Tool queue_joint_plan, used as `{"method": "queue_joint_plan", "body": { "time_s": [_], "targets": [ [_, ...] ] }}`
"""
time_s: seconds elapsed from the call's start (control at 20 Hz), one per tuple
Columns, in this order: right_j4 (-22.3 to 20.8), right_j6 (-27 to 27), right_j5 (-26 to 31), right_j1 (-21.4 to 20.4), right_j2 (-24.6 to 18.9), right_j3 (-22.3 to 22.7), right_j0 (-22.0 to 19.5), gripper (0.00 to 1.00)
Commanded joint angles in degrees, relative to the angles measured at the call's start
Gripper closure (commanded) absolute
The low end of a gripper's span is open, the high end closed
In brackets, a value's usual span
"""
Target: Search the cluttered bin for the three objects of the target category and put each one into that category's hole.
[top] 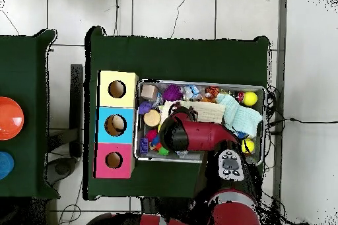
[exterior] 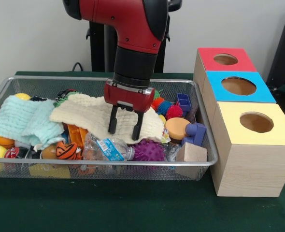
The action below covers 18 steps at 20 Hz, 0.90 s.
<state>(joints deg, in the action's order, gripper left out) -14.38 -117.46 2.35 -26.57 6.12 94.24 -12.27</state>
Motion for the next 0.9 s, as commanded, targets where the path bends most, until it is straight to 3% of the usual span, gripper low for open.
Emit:
{"method": "queue_joint_plan", "body": {
  "time_s": [0.05, 0.7, 0.9],
  "targets": [
    [-4.3, -1.9, -2.1, 2.0, -1.3, -0.8, -1.4, 0.0],
    [-4.2, -4.0, -2.5, 1.5, 0.3, 0.4, 0.1, 0.0],
    [-2.0, -5.2, 1.8, 1.1, -1.0, 3.2, -0.8, 0.0]
  ]
}}
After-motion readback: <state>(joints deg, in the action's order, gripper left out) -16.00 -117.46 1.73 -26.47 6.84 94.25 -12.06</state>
